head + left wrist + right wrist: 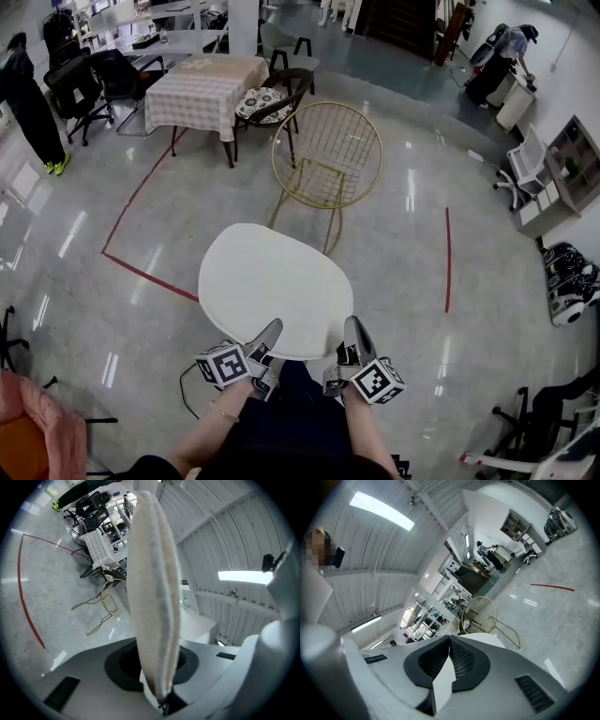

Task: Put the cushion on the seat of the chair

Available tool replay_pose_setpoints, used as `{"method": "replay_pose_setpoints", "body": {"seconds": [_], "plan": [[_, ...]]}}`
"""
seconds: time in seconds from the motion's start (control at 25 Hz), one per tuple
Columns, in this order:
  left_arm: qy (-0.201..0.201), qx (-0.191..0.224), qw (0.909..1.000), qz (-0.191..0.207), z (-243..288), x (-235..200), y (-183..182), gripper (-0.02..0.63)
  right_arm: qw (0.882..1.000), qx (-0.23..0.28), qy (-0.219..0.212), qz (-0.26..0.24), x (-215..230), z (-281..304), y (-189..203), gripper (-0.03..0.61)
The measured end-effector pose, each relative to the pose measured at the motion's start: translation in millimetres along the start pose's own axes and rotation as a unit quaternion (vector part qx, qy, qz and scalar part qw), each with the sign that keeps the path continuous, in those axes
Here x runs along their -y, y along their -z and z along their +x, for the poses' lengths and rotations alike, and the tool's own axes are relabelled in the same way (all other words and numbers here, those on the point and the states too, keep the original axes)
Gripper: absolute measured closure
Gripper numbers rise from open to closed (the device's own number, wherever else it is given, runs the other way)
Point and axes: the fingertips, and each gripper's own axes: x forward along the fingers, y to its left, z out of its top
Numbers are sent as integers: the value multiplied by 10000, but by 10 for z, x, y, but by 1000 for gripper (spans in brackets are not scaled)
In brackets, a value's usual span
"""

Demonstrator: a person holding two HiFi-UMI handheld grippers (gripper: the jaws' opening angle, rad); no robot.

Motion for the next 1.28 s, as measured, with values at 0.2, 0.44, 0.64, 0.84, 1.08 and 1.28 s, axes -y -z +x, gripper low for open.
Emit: {"method": "replay_pose_setpoints", "body": {"seconds": [0.2, 0.44, 0.64, 0.84, 1.08, 1.28], "plan": [[-14, 92, 10000, -3, 314, 29, -198, 534, 9999, -13, -89, 89, 56, 363, -197, 588], [-25, 70, 10000, -11, 683, 12, -319, 534, 9997, -41, -165, 146, 152, 729, -379, 588], [-34, 74, 10000, -1, 914, 23, -376, 534, 9996, -102, -223, 116, 194, 929, -489, 588], [-69, 164, 9998, -41, 1100, -70, -418, 534, 9992, -168, -315, 174, 307, 1097, -537, 588], [-75, 248, 9995, -156, 1312, -53, -408, 534, 9976, -370, -500, 288, 364, 1237, -598, 588], [-91, 308, 9993, -187, 1386, -88, -381, 534, 9973, -409, -525, 323, 419, 1258, -641, 588]]}}
